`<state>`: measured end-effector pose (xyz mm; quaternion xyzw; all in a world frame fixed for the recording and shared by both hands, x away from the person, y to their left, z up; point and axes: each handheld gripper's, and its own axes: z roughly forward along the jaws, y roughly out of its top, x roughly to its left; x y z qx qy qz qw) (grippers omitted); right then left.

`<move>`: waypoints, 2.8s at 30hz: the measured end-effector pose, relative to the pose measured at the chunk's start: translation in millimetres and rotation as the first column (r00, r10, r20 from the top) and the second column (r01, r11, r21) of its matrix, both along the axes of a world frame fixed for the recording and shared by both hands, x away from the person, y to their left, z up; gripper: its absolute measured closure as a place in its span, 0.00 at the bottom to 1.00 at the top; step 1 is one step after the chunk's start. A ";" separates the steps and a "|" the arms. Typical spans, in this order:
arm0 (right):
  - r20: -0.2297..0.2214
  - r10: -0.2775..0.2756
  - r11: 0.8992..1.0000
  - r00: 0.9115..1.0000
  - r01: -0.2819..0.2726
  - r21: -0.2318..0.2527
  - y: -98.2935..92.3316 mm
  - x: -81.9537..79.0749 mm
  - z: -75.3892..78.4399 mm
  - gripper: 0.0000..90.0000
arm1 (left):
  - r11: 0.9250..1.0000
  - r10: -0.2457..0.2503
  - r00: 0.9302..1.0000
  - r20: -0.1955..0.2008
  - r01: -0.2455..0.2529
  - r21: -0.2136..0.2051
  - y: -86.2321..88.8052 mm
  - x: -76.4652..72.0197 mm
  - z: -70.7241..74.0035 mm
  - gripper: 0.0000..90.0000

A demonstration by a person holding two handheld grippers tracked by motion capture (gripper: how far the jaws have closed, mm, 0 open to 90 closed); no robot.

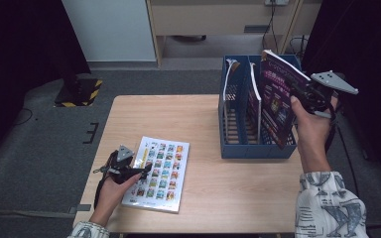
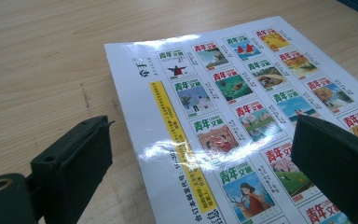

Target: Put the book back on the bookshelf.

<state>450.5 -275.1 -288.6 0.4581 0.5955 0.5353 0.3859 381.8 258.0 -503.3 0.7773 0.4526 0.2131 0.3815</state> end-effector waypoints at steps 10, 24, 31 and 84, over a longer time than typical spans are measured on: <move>0.016 -0.049 0.999 0.999 0.049 0.000 7.6 17.6 -7.4 0.93 | 1.000 -0.005 1.000 0.000 0.005 0.002 -1.0 0.6 -0.7 0.06; 0.028 -0.060 0.998 0.998 0.061 -0.011 22.5 42.1 -25.7 0.93 | 1.000 -0.008 1.000 -0.001 0.008 -0.001 -0.9 0.7 -0.9 0.06; 0.046 -0.081 0.997 0.996 0.081 -0.009 23.9 48.7 -35.6 0.93 | 1.000 -0.010 1.000 -0.003 0.010 0.000 -2.1 0.5 -1.0 0.06; 0.029 -0.090 0.995 0.996 0.091 -0.030 27.8 61.4 -94.9 0.93 | 1.000 -0.021 1.000 -0.001 0.021 0.015 -4.7 1.9 -2.1 0.06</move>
